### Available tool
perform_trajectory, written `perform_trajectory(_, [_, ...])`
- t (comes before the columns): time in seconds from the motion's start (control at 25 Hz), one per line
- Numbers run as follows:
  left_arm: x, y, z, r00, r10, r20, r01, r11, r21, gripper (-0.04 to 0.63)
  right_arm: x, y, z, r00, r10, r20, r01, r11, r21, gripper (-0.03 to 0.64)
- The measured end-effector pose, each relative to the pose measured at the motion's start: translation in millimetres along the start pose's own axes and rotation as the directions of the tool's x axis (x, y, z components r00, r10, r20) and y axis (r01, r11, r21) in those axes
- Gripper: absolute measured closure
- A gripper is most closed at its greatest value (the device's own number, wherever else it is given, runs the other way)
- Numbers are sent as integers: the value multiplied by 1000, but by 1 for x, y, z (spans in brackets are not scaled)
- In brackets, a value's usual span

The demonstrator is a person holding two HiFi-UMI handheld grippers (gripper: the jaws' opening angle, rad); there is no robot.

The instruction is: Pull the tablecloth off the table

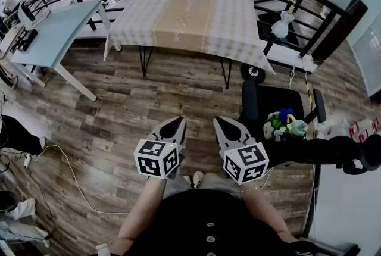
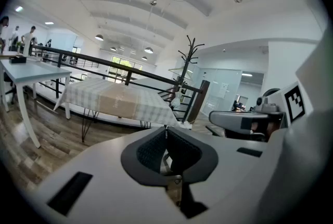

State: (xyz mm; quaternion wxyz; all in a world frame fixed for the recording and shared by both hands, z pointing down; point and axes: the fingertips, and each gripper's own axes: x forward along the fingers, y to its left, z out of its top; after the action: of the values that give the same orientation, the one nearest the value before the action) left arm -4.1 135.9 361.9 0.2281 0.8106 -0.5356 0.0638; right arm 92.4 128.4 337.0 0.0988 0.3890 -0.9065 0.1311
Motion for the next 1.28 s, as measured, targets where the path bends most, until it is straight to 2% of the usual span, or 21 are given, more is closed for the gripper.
perform_trajectory(0.16, [8, -5, -3, 1000, -16, -14, 16, 1000, 0, 574, 2, -5, -1, 1000, -3, -7, 3, 1000, -24, 591])
perform_trajectory(0.4, [18, -9, -1, 1000, -11, -16, 12, 998, 62, 574, 1, -16, 3, 1000, -12, 11, 13, 999, -37, 591])
perform_trajectory(0.6, [34, -11, 10, 999, -25, 26, 24, 999, 38, 574, 5, -26, 11, 998, 37, 51, -39, 999, 24, 589])
perform_trajectory(0.84, [58, -18, 10, 999, -27, 25, 26, 999, 21, 574, 12, -54, 11, 997, 49, 62, -55, 995, 89, 589])
perform_trajectory(0.96, [69, -16, 7, 1000, -26, 5, 26, 1000, 15, 574, 21, -62, 10, 998, 49, 42, -52, 995, 84, 589])
perform_trajectory(1.28, [121, 28, 30, 999, -43, -4, 43, 999, 7, 574, 83, -98, 6, 1000, -19, 6, 19, 995, 97, 589])
